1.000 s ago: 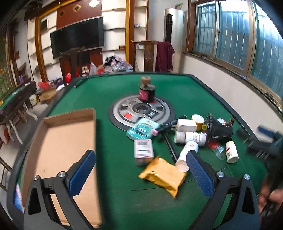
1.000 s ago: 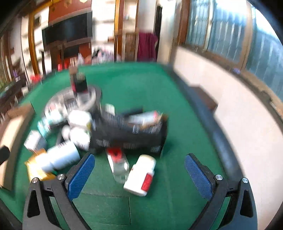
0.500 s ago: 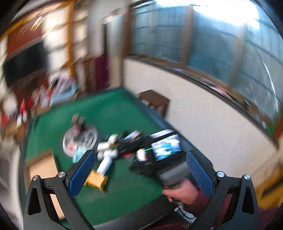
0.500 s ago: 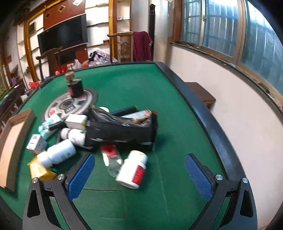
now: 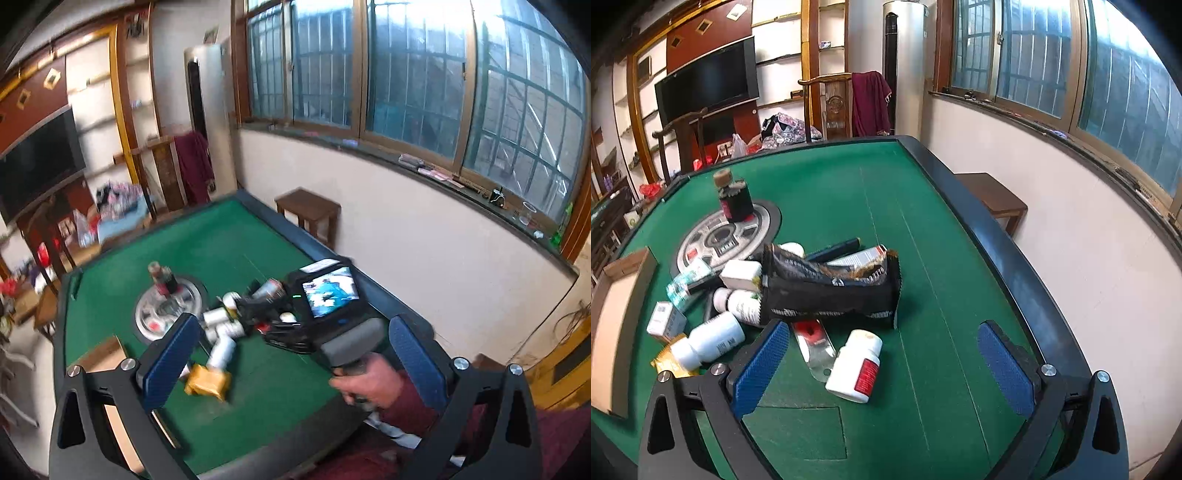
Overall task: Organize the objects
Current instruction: 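Move both tools over the cluttered items on the table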
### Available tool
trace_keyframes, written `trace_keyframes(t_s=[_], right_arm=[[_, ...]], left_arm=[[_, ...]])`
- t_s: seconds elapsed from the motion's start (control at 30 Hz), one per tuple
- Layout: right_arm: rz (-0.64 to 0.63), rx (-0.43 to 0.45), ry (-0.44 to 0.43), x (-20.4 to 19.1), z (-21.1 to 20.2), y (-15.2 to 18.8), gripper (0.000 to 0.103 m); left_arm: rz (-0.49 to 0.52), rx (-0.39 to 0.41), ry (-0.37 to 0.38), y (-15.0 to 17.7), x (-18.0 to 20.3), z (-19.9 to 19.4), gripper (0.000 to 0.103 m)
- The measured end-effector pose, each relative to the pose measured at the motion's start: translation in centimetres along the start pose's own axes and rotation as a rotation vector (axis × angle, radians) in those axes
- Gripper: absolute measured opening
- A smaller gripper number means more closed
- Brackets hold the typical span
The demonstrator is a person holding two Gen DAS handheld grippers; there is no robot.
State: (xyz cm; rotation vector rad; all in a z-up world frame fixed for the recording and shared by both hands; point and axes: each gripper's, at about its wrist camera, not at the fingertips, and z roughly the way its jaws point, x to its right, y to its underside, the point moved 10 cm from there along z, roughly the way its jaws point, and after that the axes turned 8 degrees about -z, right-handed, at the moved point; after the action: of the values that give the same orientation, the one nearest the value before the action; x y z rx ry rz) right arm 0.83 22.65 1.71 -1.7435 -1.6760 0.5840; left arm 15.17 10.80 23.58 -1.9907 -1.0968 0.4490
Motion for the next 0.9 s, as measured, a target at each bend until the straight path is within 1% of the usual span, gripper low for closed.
trace_keyframes(t_s=[0.03, 0.07, 0.1, 0.17, 0.2, 0.23, 0.27, 0.3, 0.33, 0.37, 0.4, 0.43, 0.5, 0.53, 0.57, 0.6, 0.67, 0.8, 0.9], right_arm=[[0.015, 0.008, -0.007, 0.2, -0.4, -0.4, 0.103], [0.036, 0.034, -0.012, 0.7, -1.2, -0.9, 0.103], [0.06, 0.086, -0.021, 1.2, -2.4, -1.6, 0.103], [0.094, 0.206, -0.048, 2.1, -4.7, -2.6, 0.103], [0.098, 0.219, -0.071, 2.2, -4.7, -2.7, 0.103], [0.095, 0.192, -0.11, 2.0, -3.9, -2.5, 0.103], [0.085, 0.108, -0.148, 1.4, -2.2, -1.8, 0.103], [0.081, -0.032, -0.189, 0.9, 0.4, -0.2, 0.102], [0.097, -0.075, -0.212, 0.7, 1.5, 0.7, 0.096], [0.12, -0.075, -0.219, 0.9, 2.0, 1.5, 0.094], [0.126, -0.06, -0.213, 1.0, 1.9, 1.9, 0.094], [0.132, -0.037, -0.203, 1.2, 1.6, 2.0, 0.094], [0.166, 0.048, -0.172, 2.1, 0.3, 1.7, 0.095], [0.176, 0.069, -0.178, 2.2, 0.1, 1.6, 0.1], [0.183, 0.068, -0.205, 2.0, 0.4, 1.5, 0.103], [0.181, 0.016, -0.246, 1.6, 1.4, 1.5, 0.103], [0.205, -0.062, -0.258, 1.8, 3.1, 2.3, 0.102], [0.252, -0.072, -0.284, 2.6, 3.8, 3.0, 0.102], [0.235, -0.085, -0.27, 2.8, 4.2, 3.1, 0.102]], left_arm=[[0.001, 0.029, -0.031, 0.3, -1.2, 0.4, 0.103], [-0.009, 0.053, -0.055, 0.9, -2.7, 1.4, 0.103], [-0.021, 0.062, -0.074, 1.5, -4.1, 2.3, 0.103], [-0.064, 0.067, -0.16, 3.5, -8.2, 5.3, 0.103], [-0.087, 0.067, -0.203, 4.7, -10.1, 6.8, 0.103], [-0.108, 0.054, -0.252, 6.1, -12.1, 8.5, 0.103], [-0.12, 0.037, -0.28, 7.3, -13.4, 10.1, 0.103], [-0.131, 0.017, -0.292, 8.4, -14.3, 11.4, 0.103], [-0.144, 0.0, -0.294, 9.7, -15.1, 12.6, 0.103], [-0.154, -0.007, -0.292, 10.7, -15.5, 13.4, 0.103], [-0.161, -0.011, -0.296, 11.8, -15.9, 14.1, 0.102], [-0.16, -0.009, -0.296, 12.1, -16.0, 14.4, 0.102], [-0.138, -0.012, -0.306, 12.6, -16.5, 15.9, 0.102], [-0.135, -0.032, -0.312, 12.7, -16.7, 16.5, 0.102], [-0.137, -0.064, -0.299, 12.9, -16.9, 17.4, 0.102], [-0.137, -0.096, -0.273, 13.1, -16.9, 18.5, 0.102], [-0.123, -0.12, -0.258, 13.2, -16.6, 19.6, 0.102], [-0.072, -0.178, -0.262, 13.5, -16.0, 22.0, 0.1], [-0.086, -0.22, -0.23, 13.8, -15.8, 23.5, 0.097]])
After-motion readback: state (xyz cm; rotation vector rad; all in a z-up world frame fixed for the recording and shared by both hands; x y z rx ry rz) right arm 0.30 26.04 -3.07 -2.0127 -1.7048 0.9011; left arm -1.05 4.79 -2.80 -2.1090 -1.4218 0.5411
